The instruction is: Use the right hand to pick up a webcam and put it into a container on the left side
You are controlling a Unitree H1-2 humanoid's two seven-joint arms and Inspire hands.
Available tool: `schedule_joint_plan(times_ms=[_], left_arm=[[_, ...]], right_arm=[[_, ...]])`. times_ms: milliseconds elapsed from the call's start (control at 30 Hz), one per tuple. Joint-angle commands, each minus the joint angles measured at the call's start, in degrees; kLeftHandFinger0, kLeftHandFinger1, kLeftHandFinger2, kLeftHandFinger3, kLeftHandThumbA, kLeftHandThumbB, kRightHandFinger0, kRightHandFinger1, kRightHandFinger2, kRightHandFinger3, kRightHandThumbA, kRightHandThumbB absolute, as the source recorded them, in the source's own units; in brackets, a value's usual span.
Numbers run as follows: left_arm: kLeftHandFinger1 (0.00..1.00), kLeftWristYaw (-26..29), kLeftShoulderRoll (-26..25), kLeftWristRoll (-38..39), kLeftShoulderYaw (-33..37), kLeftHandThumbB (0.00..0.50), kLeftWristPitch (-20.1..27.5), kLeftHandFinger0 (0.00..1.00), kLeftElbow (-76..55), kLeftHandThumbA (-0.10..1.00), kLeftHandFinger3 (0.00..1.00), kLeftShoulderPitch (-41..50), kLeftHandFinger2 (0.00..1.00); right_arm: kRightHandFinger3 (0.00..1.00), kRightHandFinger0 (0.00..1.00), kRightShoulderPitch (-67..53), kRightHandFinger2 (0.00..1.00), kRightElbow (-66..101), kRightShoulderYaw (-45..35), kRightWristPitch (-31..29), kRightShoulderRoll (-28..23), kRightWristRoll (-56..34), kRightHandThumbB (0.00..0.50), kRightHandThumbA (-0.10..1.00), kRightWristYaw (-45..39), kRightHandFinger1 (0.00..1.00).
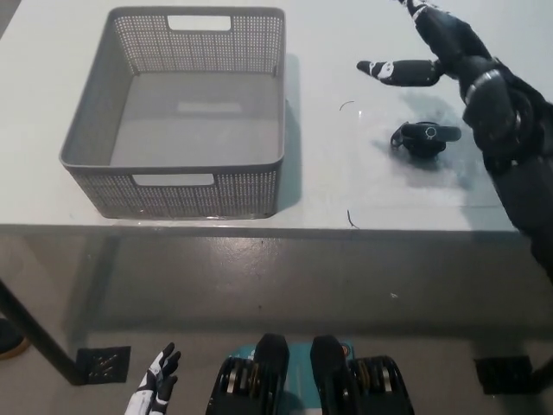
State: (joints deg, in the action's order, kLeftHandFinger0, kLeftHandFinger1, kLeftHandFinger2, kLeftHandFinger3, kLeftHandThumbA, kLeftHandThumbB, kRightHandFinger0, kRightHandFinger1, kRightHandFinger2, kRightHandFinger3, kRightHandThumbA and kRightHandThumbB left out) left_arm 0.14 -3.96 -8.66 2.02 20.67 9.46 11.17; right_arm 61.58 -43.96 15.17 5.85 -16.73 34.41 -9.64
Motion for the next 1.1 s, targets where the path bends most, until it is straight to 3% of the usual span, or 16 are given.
schedule_joint_plan(times_ms=[0, 533, 900, 1067], left_arm=[[1.0, 0.68, -0.92, -0.71, -0.13, 0.044, 3.69, 1.0, -2.74, 0.98, 1.0, -0.68, 1.0], [1.0, 0.38, -2.48, -1.16, -0.23, 0.083, 1.93, 1.0, -3.75, 0.98, 1.0, -1.93, 1.0], [1.0, 0.38, -2.82, -1.06, -0.4, 0.056, 1.87, 1.0, -3.41, 0.95, 1.0, -2.79, 1.0], [1.0, 0.27, -2.97, -1.17, -0.25, 0.052, 1.84, 1.0, -3.05, 1.0, 1.0, -3.29, 1.0]], right_arm=[[1.0, 1.0, 11.69, 1.0, -11.8, 3.61, 0.55, -0.02, 2.53, 0.5, 0.89, 0.6, 1.0], [1.0, 1.0, 12.18, 1.0, -27.76, 6.9, -1.82, 0.17, -0.48, 0.5, 0.79, 3.42, 1.0], [1.0, 1.0, 11.01, 1.0, -31.39, 6.56, -3.16, -0.18, -2.03, 0.5, 0.83, 1.47, 1.0], [1.0, 1.0, 9.63, 1.0, -31.87, 6.64, -3.98, -0.44, -2.56, 0.5, 0.87, 0.52, 1.0]])
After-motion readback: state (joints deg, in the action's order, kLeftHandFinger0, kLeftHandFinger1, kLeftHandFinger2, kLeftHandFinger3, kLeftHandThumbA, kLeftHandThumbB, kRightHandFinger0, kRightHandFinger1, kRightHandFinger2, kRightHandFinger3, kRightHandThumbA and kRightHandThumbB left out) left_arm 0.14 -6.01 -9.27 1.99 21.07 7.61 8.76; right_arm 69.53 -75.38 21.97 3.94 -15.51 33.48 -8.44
